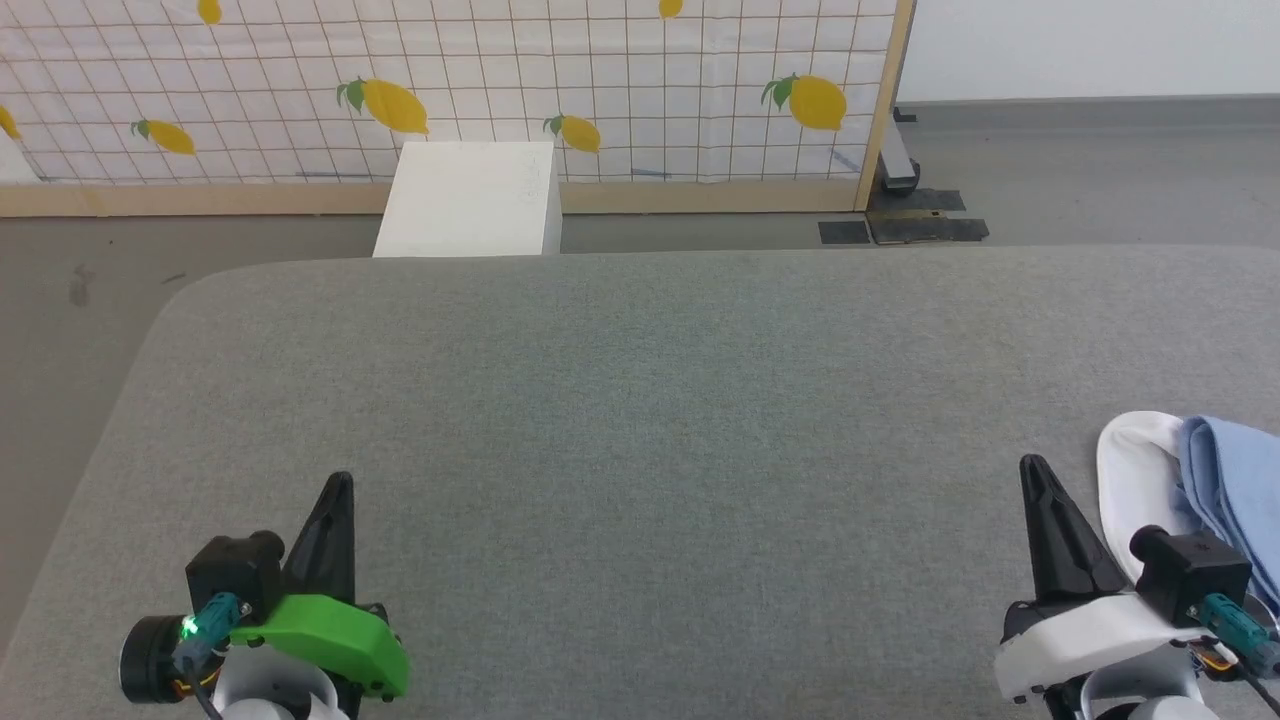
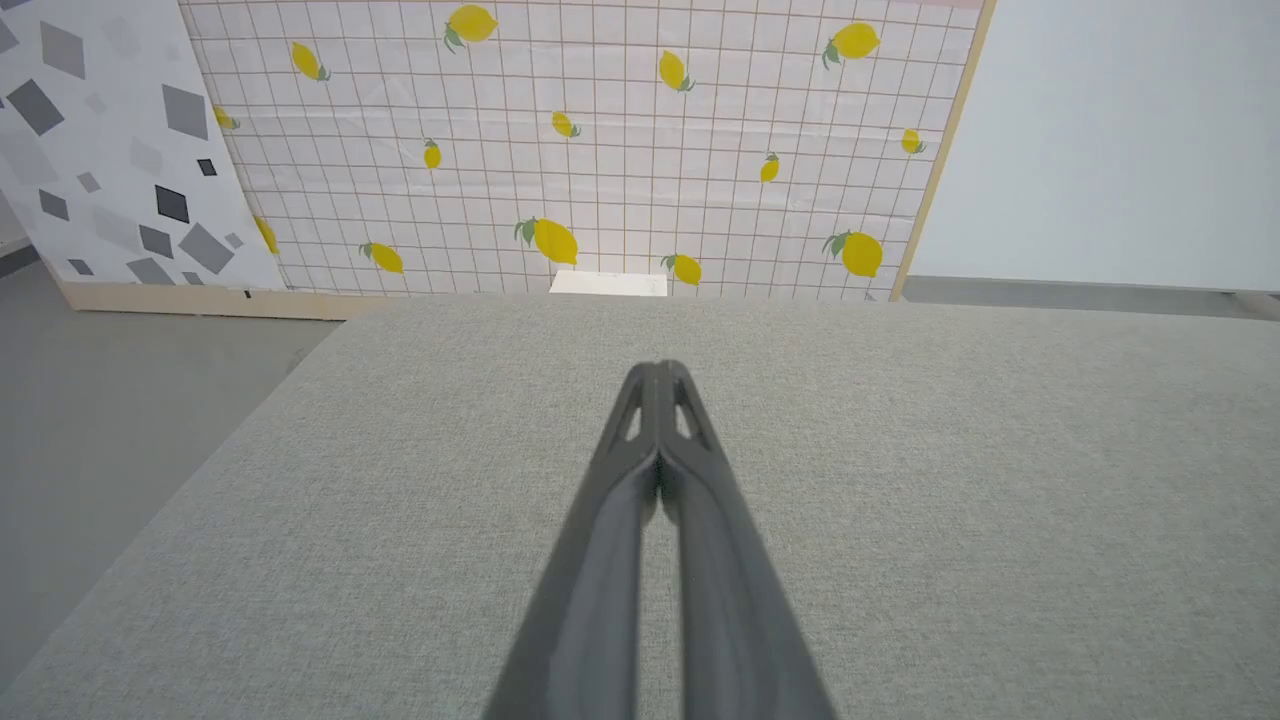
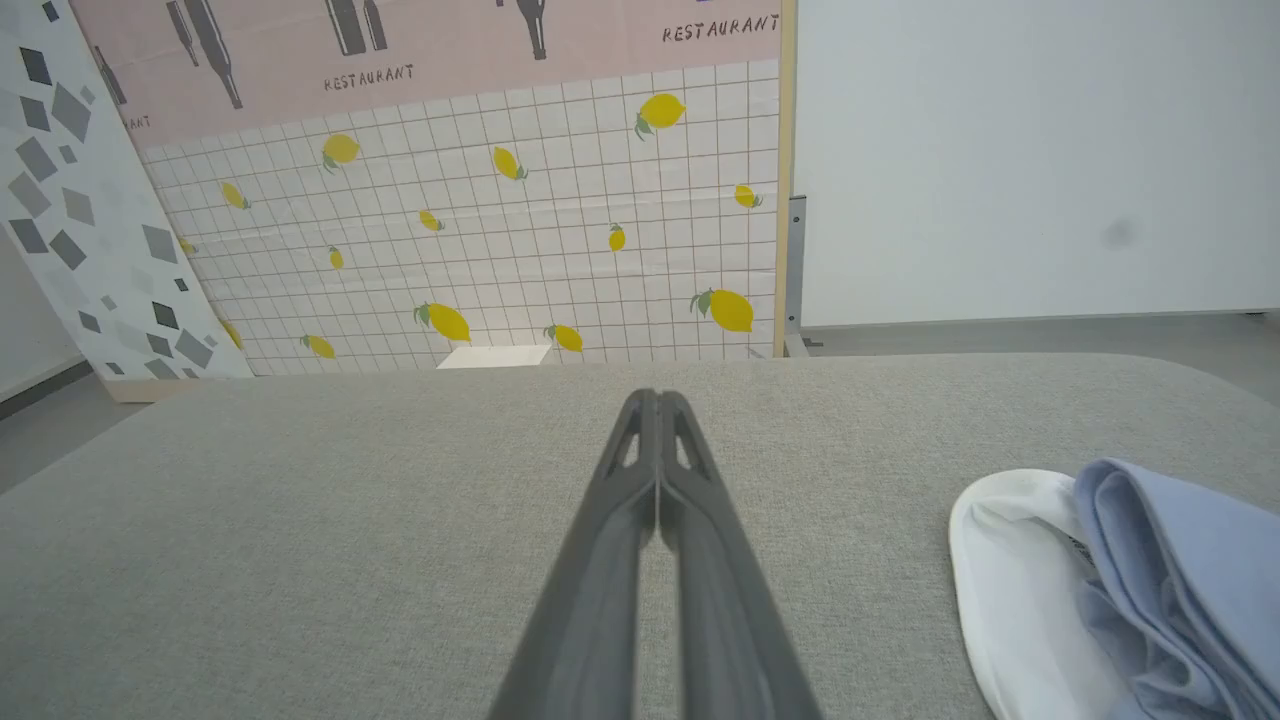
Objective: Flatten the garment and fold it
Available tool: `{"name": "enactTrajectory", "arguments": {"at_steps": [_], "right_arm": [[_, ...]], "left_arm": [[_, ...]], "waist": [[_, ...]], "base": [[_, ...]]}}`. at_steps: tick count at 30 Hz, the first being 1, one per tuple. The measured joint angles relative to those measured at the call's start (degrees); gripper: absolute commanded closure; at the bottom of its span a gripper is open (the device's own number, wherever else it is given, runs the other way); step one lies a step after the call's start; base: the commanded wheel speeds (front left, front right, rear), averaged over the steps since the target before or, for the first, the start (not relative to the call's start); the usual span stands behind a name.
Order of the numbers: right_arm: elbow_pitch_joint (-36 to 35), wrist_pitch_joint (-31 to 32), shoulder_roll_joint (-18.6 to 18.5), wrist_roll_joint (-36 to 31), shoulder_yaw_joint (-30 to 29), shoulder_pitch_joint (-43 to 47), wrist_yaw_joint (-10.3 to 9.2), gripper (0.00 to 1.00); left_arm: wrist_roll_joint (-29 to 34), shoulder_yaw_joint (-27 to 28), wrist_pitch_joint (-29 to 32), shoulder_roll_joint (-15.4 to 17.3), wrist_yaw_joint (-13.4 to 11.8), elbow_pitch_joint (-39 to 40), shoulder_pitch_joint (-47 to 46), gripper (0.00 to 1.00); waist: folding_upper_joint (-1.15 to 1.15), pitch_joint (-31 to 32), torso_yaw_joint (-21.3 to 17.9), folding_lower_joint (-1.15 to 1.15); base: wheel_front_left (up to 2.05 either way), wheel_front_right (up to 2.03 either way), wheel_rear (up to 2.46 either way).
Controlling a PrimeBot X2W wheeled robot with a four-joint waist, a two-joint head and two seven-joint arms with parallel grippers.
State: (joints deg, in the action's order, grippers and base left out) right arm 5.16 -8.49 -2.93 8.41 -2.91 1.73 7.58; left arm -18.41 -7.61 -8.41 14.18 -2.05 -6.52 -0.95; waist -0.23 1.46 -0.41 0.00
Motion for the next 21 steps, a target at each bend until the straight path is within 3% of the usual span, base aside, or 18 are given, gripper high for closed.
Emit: {"name": "enactTrajectory", "arguments": {"at_steps": [21], "right_arm": [[-1.3,2.4,0.0,-2.0,0.7,-0.2,0.00,1.00]], "left_arm": [[5.4,2.0,2.3,-3.0,0.4,1.6,0.0,1.00]], "waist": [[0.00,-0.4,0.1,0.00]], "base": [[0.00,0.00,0.00]]}}
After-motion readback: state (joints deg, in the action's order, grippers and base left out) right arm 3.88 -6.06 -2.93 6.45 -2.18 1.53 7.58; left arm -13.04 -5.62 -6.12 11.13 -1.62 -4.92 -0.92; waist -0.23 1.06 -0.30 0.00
